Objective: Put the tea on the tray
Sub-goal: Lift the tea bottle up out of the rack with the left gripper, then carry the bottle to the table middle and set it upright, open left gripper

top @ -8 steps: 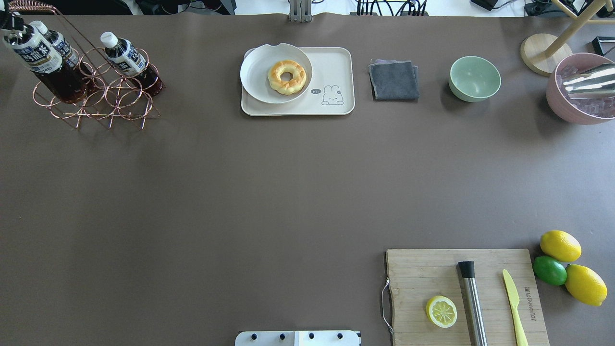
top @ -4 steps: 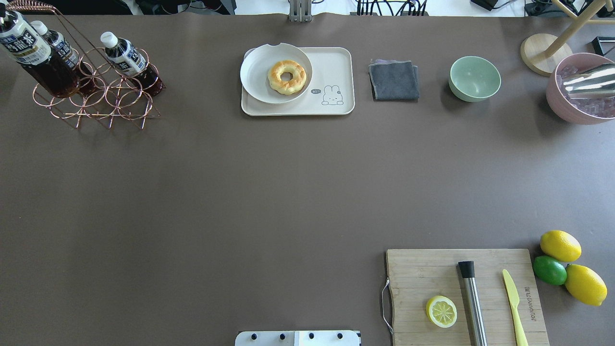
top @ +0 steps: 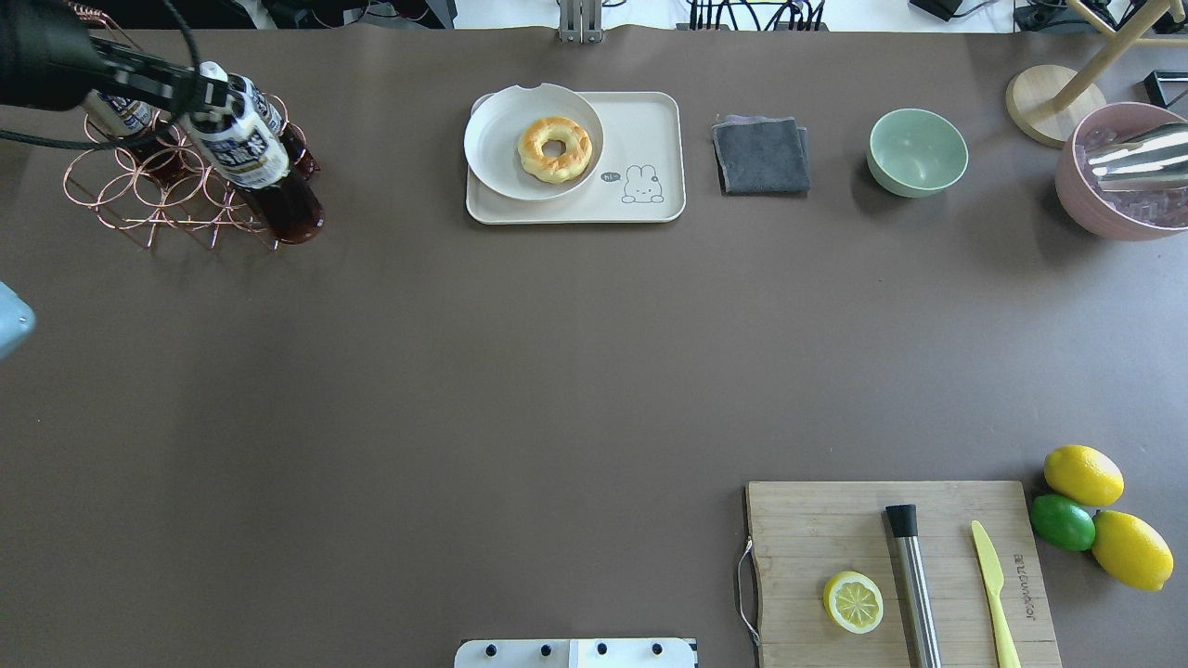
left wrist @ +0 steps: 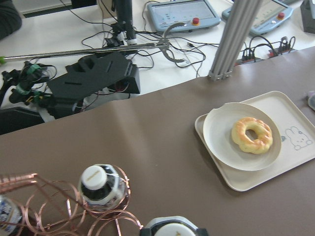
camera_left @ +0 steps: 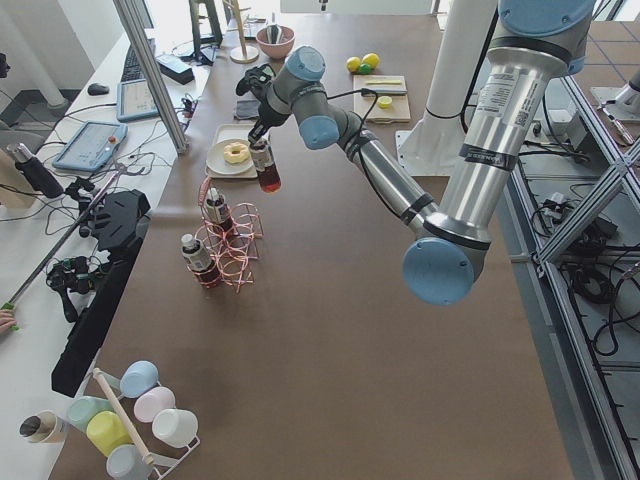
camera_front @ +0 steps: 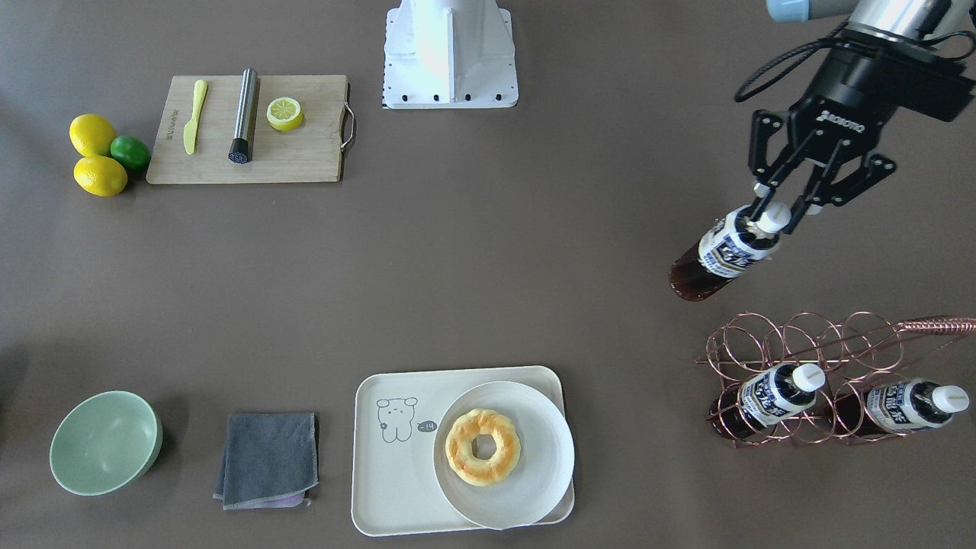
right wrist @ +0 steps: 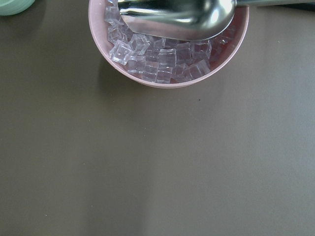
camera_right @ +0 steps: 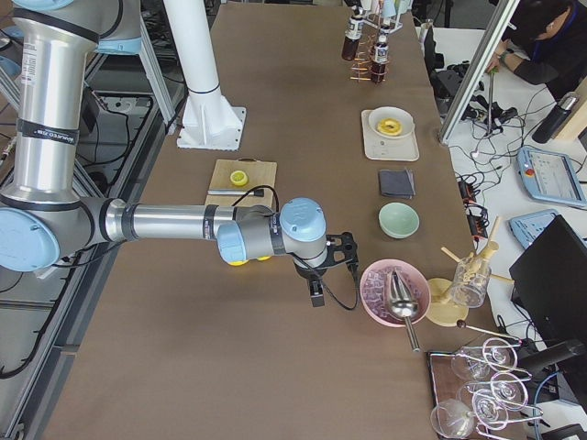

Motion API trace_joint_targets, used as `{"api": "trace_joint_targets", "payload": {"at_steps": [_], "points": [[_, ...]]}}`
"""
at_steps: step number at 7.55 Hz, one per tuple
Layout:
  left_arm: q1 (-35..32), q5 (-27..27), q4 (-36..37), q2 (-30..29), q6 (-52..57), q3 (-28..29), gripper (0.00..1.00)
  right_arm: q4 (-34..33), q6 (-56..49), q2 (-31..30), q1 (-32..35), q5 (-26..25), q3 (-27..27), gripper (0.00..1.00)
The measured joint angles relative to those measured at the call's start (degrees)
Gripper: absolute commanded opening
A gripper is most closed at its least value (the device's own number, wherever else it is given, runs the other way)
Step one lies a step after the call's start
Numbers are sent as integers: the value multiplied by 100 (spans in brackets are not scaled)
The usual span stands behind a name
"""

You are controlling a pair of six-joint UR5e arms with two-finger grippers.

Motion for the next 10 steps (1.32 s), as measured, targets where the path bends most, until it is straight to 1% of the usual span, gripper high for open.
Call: {"api": "trace_joint_targets", "payload": {"at_steps": [3, 5, 6, 7, 8, 10], "points": [[1711, 1368, 35, -828, -44, 100, 0, 0, -4, -6, 2, -2, -1, 100], [2838, 2427, 57, -1380, -51, 453, 0, 0, -12, -19, 0, 6, 3, 100], [3195, 2755, 59, -1603, -56, 676, 0, 0, -16, -22, 3, 15, 5, 100], [3425, 2985, 60, -1766, -58, 860, 0, 0, -17, -28, 6, 73, 2, 100], [3572, 3094, 59, -1845, -60, 949, 0, 4, -17, -34, 4, 120, -1, 100], [3717, 3156, 53, -1892, -116, 1018, 0, 8, -12, -34, 1, 149, -2, 100]]}}
